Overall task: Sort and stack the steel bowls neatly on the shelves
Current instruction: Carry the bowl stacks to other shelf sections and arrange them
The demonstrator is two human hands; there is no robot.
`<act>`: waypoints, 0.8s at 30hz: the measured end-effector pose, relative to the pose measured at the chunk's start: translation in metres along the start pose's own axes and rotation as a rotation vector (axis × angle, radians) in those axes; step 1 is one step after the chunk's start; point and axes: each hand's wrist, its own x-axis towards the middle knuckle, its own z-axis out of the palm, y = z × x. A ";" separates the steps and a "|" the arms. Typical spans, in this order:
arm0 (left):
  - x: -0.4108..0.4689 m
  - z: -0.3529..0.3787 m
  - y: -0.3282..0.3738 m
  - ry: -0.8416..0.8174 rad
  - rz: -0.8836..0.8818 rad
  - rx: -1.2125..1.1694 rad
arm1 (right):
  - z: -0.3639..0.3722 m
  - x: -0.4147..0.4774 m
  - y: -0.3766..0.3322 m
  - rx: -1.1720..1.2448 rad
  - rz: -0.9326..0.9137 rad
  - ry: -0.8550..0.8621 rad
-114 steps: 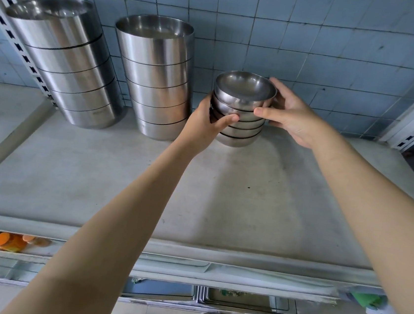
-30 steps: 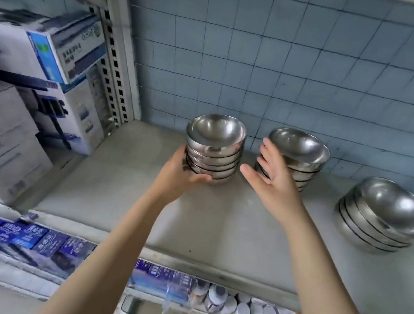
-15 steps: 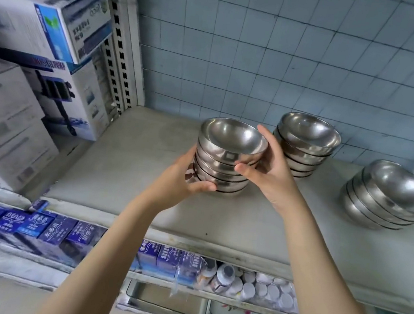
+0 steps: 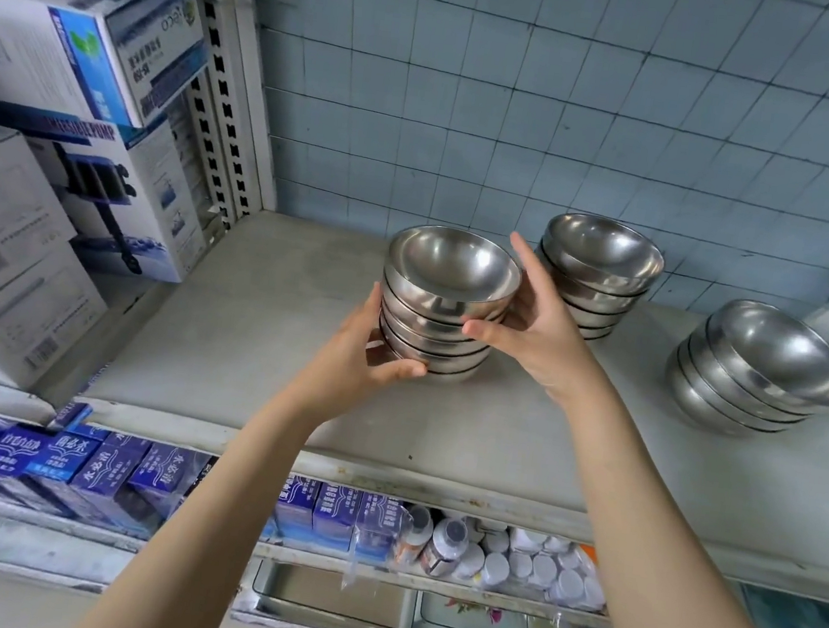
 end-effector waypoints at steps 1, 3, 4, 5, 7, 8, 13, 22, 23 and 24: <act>0.000 0.000 0.000 -0.004 0.003 -0.011 | -0.001 0.000 0.000 0.006 0.006 0.002; -0.001 -0.001 -0.003 -0.011 0.004 -0.015 | -0.004 -0.001 0.001 0.004 0.017 0.003; -0.001 -0.001 -0.004 -0.010 -0.004 -0.017 | -0.006 -0.001 0.001 -0.001 0.014 -0.006; -0.001 -0.002 -0.005 -0.005 -0.019 -0.018 | -0.006 -0.002 0.002 -0.003 0.006 -0.016; -0.001 -0.001 -0.004 0.012 -0.034 -0.019 | -0.006 -0.003 0.003 -0.002 -0.005 -0.011; 0.000 0.000 -0.003 0.020 -0.039 -0.018 | -0.006 -0.003 0.004 0.006 -0.008 0.001; -0.005 0.009 0.004 0.015 -0.036 -0.015 | -0.014 -0.018 0.001 0.043 -0.029 0.045; -0.010 0.093 0.054 -0.141 0.085 0.024 | -0.087 -0.113 -0.031 0.017 -0.035 0.252; -0.011 0.109 0.061 -0.164 0.093 0.023 | -0.099 -0.128 -0.034 0.017 -0.036 0.281; -0.013 0.127 0.069 -0.188 0.100 0.021 | -0.113 -0.145 -0.036 0.014 -0.038 0.313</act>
